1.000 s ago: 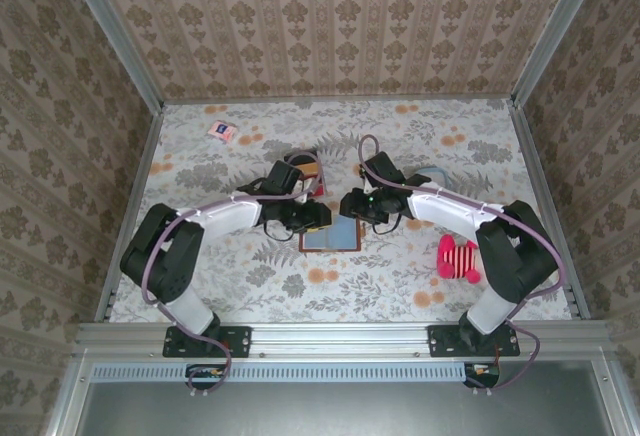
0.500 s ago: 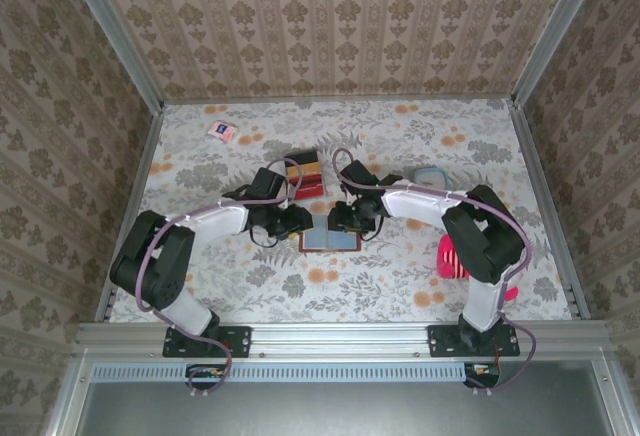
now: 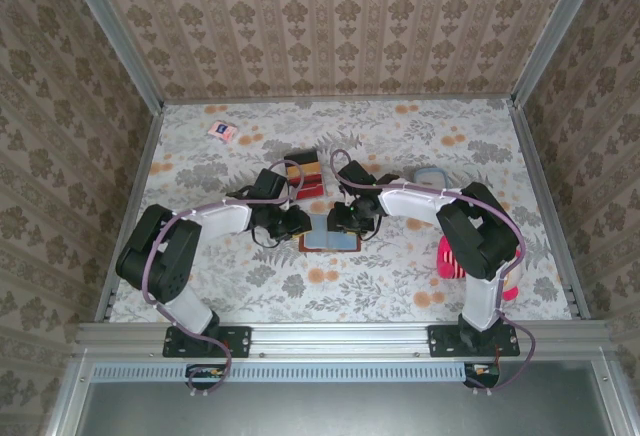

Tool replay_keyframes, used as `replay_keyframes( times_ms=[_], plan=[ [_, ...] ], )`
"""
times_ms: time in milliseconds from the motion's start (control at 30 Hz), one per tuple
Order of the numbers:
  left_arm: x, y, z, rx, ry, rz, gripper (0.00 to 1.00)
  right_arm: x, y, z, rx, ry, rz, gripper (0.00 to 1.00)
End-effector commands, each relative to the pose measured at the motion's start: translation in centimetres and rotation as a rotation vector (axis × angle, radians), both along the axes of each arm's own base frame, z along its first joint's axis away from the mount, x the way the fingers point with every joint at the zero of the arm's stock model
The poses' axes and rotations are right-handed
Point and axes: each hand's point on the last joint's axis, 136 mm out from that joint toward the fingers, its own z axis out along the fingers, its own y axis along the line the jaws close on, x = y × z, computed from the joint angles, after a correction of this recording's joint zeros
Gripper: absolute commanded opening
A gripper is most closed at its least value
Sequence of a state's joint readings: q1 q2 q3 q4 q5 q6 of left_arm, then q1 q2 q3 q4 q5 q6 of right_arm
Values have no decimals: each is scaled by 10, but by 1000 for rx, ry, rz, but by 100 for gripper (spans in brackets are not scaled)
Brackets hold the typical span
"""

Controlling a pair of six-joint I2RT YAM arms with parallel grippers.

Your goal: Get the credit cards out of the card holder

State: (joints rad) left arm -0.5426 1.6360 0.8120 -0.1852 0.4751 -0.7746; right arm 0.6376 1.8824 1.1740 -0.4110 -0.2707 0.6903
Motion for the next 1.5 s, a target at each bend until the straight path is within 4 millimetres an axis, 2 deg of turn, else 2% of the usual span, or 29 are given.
replay_keyframes(
  times_ms=[0,167,267,367,667,833,1233,1467],
  plan=[
    [0,-5,0,-15,9,-15,22,-5,-4,-15,-35,43,10,44],
    [0,-7,5,-35,-1,-24,21,-5,-4,-15,-34,43,9,43],
    [0,-18,15,-113,-14,-44,16,-5,-3,-14,-28,41,12,43],
    [0,-31,30,-212,-31,-71,16,-4,-3,-10,-19,33,8,43],
    [-6,-43,43,-295,-29,-113,16,7,-4,35,80,-78,-44,44],
    [-7,-51,48,-309,-35,-134,20,11,-15,47,115,-109,-104,46],
    [-8,-78,59,-346,-45,-197,31,18,-36,58,158,-138,-210,50],
    [-6,-94,58,-356,-36,-222,35,20,-44,64,179,-151,-231,53]
  ],
)
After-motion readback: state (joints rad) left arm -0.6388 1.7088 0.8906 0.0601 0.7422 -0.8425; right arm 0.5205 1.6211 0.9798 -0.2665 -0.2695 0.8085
